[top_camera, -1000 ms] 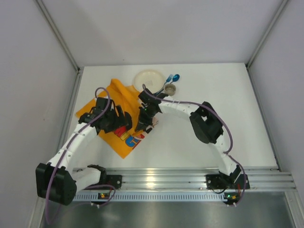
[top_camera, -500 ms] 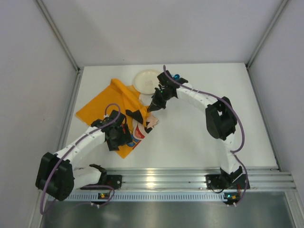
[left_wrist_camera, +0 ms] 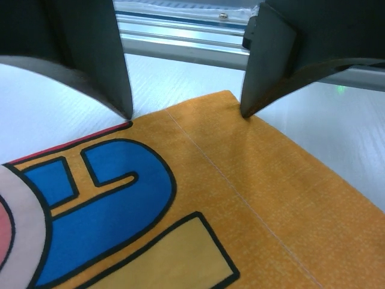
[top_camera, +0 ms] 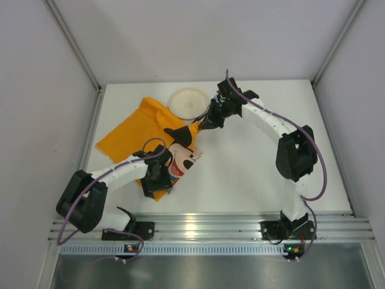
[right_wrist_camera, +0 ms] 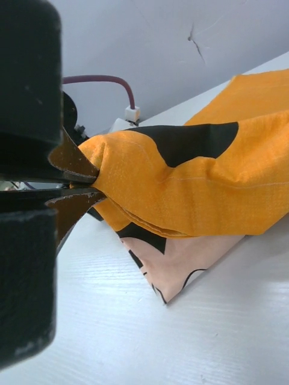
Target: Set the dinner table for one person
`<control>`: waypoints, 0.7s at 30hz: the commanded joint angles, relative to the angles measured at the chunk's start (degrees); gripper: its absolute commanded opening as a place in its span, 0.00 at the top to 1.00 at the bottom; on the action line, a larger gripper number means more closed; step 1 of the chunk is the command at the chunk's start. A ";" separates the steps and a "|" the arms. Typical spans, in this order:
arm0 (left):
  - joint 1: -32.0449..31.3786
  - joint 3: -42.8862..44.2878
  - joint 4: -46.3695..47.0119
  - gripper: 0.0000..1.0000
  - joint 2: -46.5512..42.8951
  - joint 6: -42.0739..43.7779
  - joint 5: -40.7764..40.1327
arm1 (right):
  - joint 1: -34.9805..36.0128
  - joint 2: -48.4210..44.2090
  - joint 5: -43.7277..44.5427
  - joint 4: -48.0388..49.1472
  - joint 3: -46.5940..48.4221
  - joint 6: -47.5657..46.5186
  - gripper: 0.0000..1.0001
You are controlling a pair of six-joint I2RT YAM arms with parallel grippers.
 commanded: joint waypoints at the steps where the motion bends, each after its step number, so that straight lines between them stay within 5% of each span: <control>1: -0.07 -3.45 3.83 0.31 3.09 -2.34 -3.94 | -0.67 -4.94 -0.75 -0.78 -2.47 -1.83 1.00; 4: -0.07 -2.66 4.27 0.54 4.49 -2.08 -5.87 | -1.10 -5.82 -0.66 -0.78 -4.06 -2.36 1.00; 8: -0.07 -0.99 4.63 1.00 6.78 -1.29 -7.63 | -2.86 -6.96 -1.10 -0.78 -5.29 -2.89 1.00; 14: 0.02 4.10 1.22 1.00 4.25 1.69 -8.50 | -7.77 -11.00 -2.33 -1.22 -5.47 -4.56 1.00; 21: 0.37 30.77 -17.57 1.00 -3.59 8.27 -19.92 | -21.21 -20.48 -4.44 -7.45 0.58 -8.06 1.00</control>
